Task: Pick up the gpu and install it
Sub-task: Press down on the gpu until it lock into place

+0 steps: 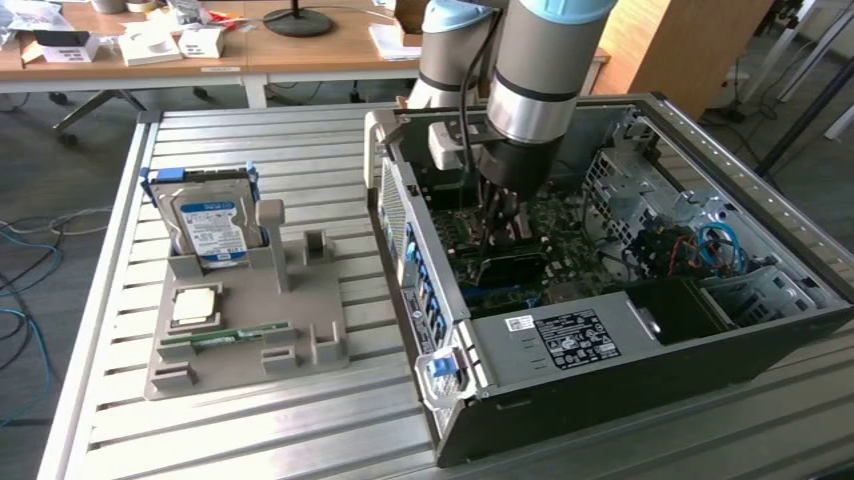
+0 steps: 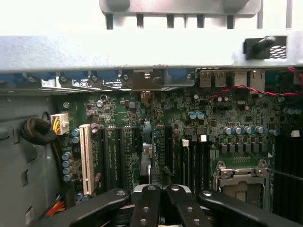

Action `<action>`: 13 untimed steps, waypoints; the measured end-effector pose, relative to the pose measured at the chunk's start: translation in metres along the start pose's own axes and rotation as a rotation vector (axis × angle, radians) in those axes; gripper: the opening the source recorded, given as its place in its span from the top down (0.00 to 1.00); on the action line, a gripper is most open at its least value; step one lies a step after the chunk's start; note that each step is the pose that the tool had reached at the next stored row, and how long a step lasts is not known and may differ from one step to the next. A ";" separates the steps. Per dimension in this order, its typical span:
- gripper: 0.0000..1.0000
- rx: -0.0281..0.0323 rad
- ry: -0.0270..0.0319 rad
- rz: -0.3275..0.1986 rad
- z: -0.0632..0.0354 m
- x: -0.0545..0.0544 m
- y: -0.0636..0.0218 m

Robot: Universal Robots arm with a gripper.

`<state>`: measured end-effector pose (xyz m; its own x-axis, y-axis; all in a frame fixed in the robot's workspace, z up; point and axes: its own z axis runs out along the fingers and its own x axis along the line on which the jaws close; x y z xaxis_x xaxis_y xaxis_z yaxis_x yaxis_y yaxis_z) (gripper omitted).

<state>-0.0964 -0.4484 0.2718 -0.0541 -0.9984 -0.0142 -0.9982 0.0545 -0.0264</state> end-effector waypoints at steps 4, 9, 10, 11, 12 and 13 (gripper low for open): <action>0.89 0.0001 -0.0001 0.000 -0.0023 0.000 -0.0001; 0.89 -0.0001 0.0002 0.000 -0.0026 0.000 -0.0001; 0.89 -0.0001 0.0002 0.000 -0.0026 0.000 -0.0001; 0.89 -0.0001 0.0003 0.000 -0.0026 0.000 -0.0001; 0.89 -0.0002 0.0002 0.000 -0.0027 0.000 -0.0001; 0.89 -0.0001 0.0002 0.000 -0.0027 0.000 -0.0001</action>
<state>-0.0964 -0.4485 0.2744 -0.0540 -0.9984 -0.0139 -0.9982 0.0544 -0.0263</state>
